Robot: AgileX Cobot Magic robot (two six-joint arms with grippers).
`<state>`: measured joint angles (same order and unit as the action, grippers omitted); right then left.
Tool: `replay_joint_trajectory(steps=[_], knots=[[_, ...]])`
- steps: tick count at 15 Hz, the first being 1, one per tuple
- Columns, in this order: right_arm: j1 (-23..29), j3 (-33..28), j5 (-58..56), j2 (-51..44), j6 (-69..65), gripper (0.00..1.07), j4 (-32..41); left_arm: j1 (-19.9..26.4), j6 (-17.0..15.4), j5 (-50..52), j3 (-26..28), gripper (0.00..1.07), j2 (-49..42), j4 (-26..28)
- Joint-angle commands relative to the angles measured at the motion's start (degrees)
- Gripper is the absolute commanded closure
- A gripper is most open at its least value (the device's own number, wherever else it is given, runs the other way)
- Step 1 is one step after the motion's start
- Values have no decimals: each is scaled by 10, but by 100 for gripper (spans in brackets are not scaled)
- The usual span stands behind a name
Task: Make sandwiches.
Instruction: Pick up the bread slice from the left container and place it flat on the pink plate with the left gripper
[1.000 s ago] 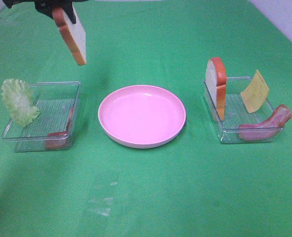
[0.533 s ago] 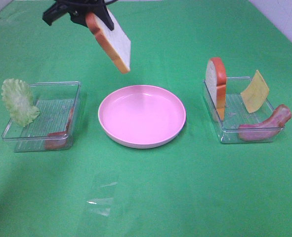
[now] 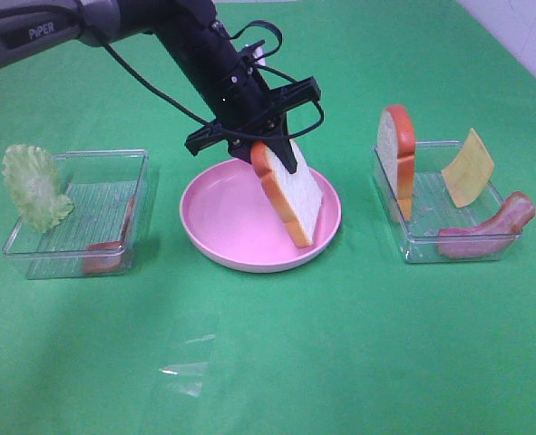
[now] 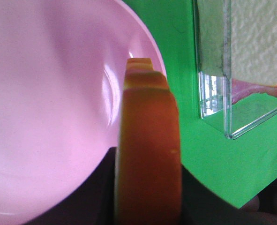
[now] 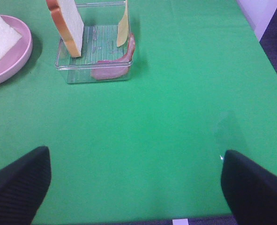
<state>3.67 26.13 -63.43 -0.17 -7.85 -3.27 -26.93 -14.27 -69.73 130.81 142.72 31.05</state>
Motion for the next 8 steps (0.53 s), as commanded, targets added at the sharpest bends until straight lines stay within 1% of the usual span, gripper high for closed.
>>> replay_joint_trajectory(steps=[1, 6, 8], knots=[[-2, -2, 1, -11, 3, 11, -1, -6, 3, 26, 1, 88, 12, 1], [-2, -2, 1, -11, 3, 11, -1, -6, 3, 42, 1, 88, 13, -14], [-2, -2, 1, -11, 3, 11, -1, -6, -1, 36, 1, 86, 13, -16]])
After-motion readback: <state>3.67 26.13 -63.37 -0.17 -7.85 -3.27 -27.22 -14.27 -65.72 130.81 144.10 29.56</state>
